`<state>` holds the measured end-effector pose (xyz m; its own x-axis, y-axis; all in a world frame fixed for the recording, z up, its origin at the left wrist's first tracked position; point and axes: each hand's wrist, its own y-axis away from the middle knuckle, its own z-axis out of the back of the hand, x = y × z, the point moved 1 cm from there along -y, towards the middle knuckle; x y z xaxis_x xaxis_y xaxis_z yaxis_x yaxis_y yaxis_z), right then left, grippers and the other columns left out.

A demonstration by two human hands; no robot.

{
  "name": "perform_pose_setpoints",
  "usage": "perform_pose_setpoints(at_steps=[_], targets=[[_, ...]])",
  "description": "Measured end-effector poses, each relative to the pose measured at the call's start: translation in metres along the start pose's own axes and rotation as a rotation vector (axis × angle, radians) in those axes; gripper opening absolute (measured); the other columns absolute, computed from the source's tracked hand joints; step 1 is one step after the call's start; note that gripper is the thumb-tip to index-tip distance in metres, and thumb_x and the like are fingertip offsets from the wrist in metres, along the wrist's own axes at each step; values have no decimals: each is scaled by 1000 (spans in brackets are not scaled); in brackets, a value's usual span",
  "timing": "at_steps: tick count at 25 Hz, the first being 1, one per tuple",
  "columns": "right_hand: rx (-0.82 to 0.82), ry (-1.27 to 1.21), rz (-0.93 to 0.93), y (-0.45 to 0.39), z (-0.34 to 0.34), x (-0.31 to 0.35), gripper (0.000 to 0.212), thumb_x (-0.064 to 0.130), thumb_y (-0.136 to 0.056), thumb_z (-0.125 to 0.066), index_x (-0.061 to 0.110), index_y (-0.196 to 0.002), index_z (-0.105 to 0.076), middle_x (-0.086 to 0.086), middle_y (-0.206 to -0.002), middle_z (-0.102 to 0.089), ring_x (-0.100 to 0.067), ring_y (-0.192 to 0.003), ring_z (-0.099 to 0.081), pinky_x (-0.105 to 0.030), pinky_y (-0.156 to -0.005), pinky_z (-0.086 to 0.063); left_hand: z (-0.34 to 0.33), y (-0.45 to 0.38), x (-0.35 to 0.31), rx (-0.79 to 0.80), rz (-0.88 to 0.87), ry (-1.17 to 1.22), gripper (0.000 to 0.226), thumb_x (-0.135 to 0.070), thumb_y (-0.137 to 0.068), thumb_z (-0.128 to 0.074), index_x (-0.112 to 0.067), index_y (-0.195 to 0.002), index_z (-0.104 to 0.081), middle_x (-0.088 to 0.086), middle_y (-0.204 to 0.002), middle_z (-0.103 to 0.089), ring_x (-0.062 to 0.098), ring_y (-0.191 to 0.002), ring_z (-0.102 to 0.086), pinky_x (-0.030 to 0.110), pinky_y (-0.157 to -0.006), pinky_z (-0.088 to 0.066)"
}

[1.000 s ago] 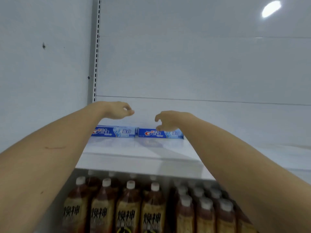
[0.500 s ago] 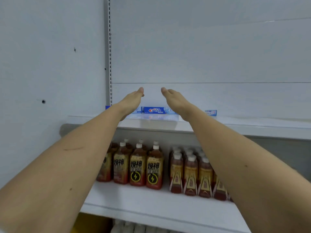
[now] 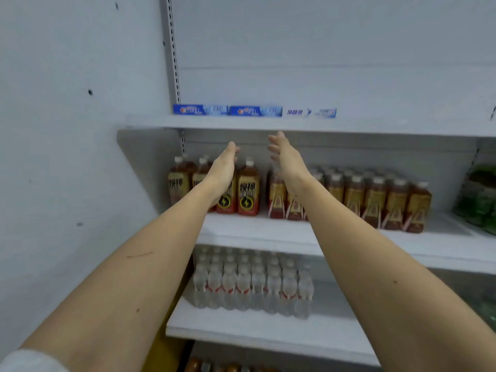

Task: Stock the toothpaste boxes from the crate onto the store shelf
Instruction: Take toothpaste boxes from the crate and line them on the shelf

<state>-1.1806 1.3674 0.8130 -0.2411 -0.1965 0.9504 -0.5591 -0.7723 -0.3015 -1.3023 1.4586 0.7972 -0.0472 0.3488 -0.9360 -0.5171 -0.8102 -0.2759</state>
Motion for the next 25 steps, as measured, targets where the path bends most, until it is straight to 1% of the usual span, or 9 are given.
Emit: perform_pose_setpoints(at_steps=[2,5,8,11,13,17,21,23,25], targets=[[3,5,-60,32,0,-27,54,52,-102,-25,27,-145,-46,0,-151,-44,-21,-141,-37,-50,-117,-25,-10,30,25,26,60,5,56,-53,-103,-17,-27,-146,-43,2,-150,-44,18,-142,-32,31,-102,-21],[3,7,-155,76,4,-71,56,55,-102,-24,27,-147,-44,-1,-153,-40,-21,-143,-33,-51,-117,-24,-30,67,62,86,127,3,57,-52,-104,-17,-25,-149,-38,3,-154,-40,18,-144,-30,31,-106,-21],[-1,43,-255,109,16,-114,57,55,-102,-22,26,-146,-42,-1,-153,-41,-22,-142,-34,-51,-117,-25,-52,98,99,129,213,-11,58,-52,-104,-14,-26,-151,-36,3,-155,-37,19,-145,-28,37,-111,-21],[21,59,-368,132,32,-168,56,55,-103,-21,27,-146,-43,-2,-152,-42,-24,-142,-35,-52,-116,-26,-80,122,146,166,335,-43,59,-56,-102,-14,-30,-150,-35,1,-156,-36,22,-145,-28,41,-112,-21],[37,60,-457,146,43,-209,57,54,-103,-22,24,-147,-43,-2,-152,-42,-23,-141,-36,-49,-115,-28,-103,134,184,187,432,-42,62,-60,-101,-15,-30,-152,-32,0,-158,-33,23,-146,-27,44,-115,-19],[112,136,-641,176,75,-311,59,53,-103,-21,21,-149,-41,-3,-151,-42,-23,-140,-38,-47,-116,-27,-161,162,272,252,644,-115,65,-61,-100,-17,-28,-154,-26,1,-158,-32,24,-146,-27,45,-115,-20],[185,151,-841,207,116,-432,63,58,-100,-24,21,-148,-42,-5,-147,-47,-24,-133,-44,-43,-112,-30,-228,189,359,248,813,-136,58,-53,-103,-26,-21,-150,-36,2,-152,-41,24,-139,-38,38,-111,-27],[166,158,-925,223,134,-490,65,59,-99,-27,19,-147,-43,-5,-138,-53,-23,-126,-48,-45,-113,-33,-262,204,419,256,885,-133,54,-53,-101,-33,-20,-142,-45,6,-148,-47,24,-132,-46,41,-113,-32],[146,121,-1026,248,146,-553,64,56,-100,-29,16,-149,-40,-6,-148,-46,-24,-136,-42,-48,-116,-29,-290,229,490,264,995,-138,50,-53,-99,-36,-22,-135,-50,7,-142,-52,23,-125,-51,45,-111,-37]])
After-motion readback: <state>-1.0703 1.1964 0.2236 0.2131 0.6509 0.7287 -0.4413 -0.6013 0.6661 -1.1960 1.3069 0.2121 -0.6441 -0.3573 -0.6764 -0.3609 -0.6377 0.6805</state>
